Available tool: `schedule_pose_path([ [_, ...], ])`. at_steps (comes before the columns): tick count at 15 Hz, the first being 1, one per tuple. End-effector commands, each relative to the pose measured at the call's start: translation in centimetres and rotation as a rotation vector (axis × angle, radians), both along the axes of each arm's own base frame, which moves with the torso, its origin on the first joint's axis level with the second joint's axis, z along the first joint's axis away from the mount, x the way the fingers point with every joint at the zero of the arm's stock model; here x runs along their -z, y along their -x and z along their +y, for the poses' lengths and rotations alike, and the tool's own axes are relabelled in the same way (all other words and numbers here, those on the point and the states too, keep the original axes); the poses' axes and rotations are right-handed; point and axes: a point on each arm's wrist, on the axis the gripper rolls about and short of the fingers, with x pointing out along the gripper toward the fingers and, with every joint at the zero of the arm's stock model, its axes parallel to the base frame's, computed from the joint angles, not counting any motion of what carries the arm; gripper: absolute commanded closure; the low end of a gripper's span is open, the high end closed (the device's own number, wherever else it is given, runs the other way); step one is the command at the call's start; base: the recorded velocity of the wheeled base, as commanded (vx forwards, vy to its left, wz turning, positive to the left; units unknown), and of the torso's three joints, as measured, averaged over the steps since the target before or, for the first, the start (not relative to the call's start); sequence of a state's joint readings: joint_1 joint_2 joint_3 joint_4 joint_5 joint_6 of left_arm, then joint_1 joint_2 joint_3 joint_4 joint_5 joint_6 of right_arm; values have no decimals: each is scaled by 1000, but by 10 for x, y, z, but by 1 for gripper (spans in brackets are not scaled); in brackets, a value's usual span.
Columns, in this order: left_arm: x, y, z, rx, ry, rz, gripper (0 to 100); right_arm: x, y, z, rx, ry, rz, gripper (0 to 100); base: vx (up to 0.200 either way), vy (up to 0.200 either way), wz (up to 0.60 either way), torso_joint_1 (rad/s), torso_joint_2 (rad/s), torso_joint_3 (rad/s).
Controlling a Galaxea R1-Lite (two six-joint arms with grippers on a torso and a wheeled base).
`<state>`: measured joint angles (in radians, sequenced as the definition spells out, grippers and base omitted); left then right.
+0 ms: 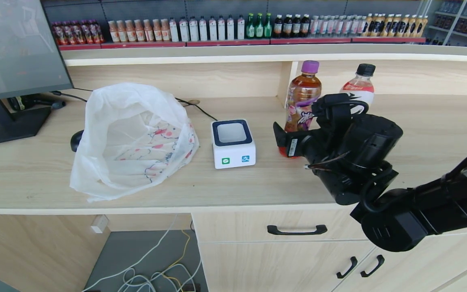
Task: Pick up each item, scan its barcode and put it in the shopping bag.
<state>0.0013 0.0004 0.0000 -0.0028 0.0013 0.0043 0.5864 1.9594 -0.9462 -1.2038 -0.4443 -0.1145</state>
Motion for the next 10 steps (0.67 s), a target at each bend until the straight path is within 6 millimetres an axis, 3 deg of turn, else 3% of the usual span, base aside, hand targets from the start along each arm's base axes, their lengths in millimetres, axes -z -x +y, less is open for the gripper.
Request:
schedule_pose_path([
  [1,0,0,0,1,0,-1,0,0,-5,-1,9,-2,-5,0,0,0,0,0,0,0],
  [10,0,0,0,-1,0,-1,0,-1,-22,-8,-14,0,-26,0,0,0,0,0,0,0],
])
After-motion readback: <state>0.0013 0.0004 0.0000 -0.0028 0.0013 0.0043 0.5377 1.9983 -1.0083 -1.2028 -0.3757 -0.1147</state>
